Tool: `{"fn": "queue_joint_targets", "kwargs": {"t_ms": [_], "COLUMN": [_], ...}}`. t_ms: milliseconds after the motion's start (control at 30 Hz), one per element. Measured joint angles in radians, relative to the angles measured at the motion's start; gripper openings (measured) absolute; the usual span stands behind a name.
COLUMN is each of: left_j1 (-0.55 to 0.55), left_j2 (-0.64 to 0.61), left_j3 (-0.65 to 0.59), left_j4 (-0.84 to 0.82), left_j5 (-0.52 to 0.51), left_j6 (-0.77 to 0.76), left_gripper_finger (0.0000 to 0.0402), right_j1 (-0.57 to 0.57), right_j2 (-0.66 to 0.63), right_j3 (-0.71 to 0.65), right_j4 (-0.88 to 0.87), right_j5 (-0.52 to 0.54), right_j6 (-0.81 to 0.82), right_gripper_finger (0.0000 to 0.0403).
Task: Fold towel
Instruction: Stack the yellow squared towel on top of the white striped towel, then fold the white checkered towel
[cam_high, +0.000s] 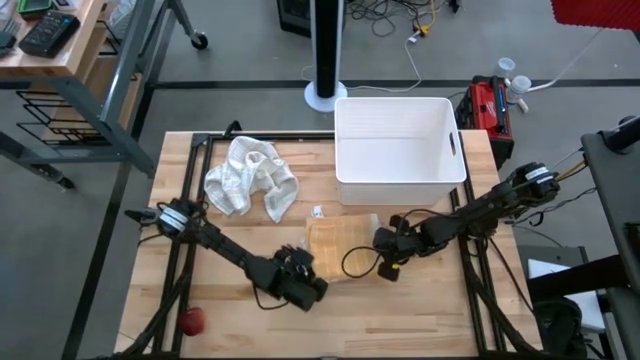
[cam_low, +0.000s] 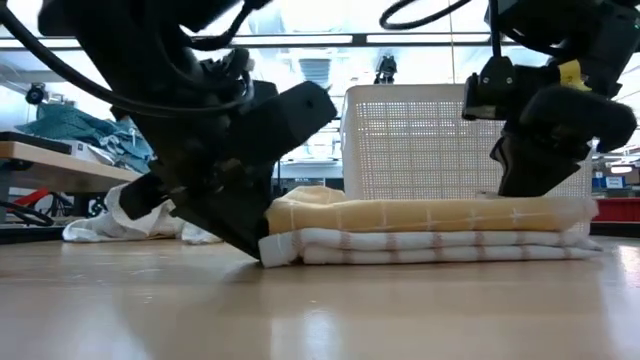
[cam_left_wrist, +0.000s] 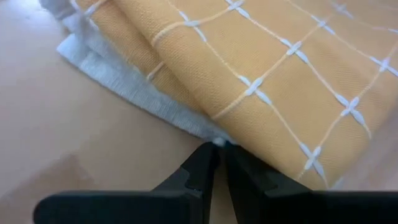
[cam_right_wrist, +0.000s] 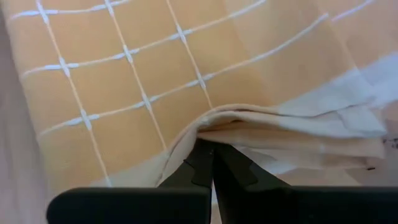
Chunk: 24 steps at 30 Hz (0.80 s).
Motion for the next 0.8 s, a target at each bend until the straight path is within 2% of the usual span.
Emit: {"fn": "queue_joint_targets", "kwargs": {"t_ms": [133, 400, 667, 800], "left_j1": [-0.004, -0.049, -0.032, -0.008], "left_j2": [-0.056, -0.253, -0.426, -0.522], "left_j3": [-0.045, -0.177, -0.281, -0.291], "left_j4": [-0.031, -0.086, -0.197, -0.369], "left_j5": [0.023, 0.018, -0.069, -0.135], "left_j6": [-0.006, -0.082, -0.124, -0.194], "left_gripper_finger": [0.0037, 0.0037, 0.0037, 0.0037], "right_j1": [-0.001, 0.000, 0.000, 0.000], "right_j2": [-0.021, -0.066, -0.094, -0.101], "right_j3": [0.000, 0.000, 0.000, 0.001], "right_j4": [-0.047, -0.152, -0.209, -0.215], "right_j5": [0.025, 0.025, 0.023, 0.024], "right_j6": [0.001, 0.033, 0.046, 0.045], "right_gripper_finger": [0.0000, 0.0000, 0.0000, 0.0000]}}
